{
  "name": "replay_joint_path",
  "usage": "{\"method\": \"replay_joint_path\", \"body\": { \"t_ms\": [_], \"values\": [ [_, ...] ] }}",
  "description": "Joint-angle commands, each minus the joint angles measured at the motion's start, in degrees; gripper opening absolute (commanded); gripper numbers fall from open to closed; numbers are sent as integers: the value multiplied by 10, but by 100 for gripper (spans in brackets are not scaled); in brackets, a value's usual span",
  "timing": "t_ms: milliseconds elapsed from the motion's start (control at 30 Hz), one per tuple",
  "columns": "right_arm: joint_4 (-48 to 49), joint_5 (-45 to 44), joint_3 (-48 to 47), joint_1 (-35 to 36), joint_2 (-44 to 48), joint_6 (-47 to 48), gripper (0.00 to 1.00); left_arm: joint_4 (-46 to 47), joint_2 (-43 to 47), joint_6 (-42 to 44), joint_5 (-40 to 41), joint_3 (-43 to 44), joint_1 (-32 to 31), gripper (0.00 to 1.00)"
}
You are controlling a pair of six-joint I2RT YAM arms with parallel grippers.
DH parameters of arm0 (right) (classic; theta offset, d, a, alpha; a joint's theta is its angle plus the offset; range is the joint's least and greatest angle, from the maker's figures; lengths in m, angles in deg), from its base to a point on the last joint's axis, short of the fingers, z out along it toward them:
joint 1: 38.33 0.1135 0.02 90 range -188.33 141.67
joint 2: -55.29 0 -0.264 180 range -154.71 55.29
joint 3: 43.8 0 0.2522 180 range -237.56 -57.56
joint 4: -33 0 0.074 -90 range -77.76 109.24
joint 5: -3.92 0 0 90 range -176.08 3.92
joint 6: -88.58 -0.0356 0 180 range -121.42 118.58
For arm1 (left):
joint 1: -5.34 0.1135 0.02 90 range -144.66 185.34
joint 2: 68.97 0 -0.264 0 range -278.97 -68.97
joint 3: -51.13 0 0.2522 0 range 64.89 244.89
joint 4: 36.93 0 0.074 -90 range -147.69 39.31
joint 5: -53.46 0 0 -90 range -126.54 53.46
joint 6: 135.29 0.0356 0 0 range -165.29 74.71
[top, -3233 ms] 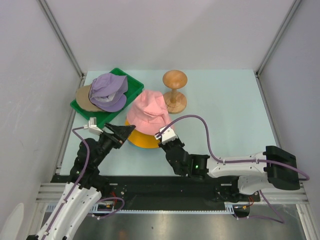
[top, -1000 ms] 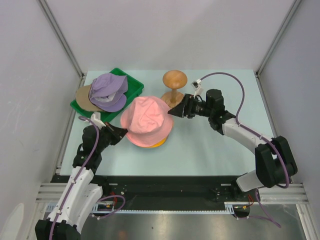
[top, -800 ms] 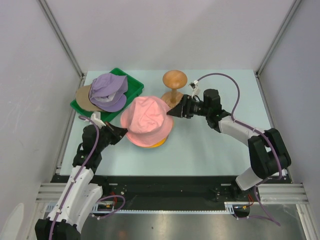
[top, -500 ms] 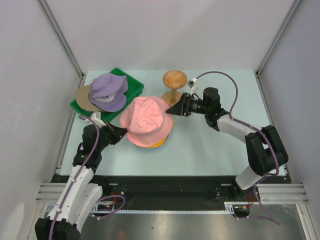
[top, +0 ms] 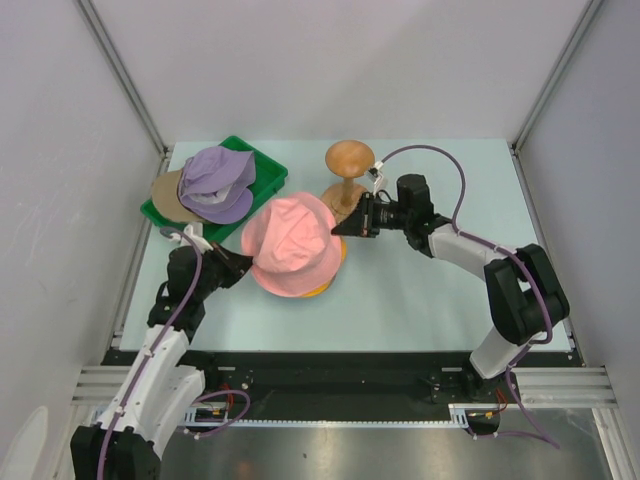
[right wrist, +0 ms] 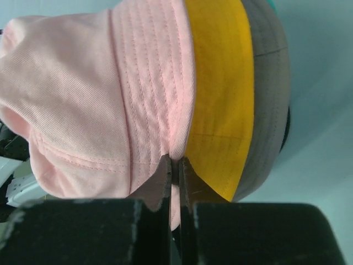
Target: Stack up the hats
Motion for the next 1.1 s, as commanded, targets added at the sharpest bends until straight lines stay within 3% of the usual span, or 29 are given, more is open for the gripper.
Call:
{"method": "replay_joint_path", "body": {
  "t_ms": [0,533,833,933,1067],
  "values": [
    [-100,-90,-3,-2,7,37,0,-17,-13,31,26,11,9,0],
    [-230,-245,-30,-8,-39,81,0,28,-154,92,42,7,23,0],
    [-287,-258,-70,-3,-56,134,0,-12,-120,112,32,-29,22,0],
    [-309,-248,-79,7,-44,150,0,-41,-81,112,26,-5,23,15],
    [-318,-217,-73,29,-25,158,0,-42,-79,115,40,45,22,19]
  ]
}}
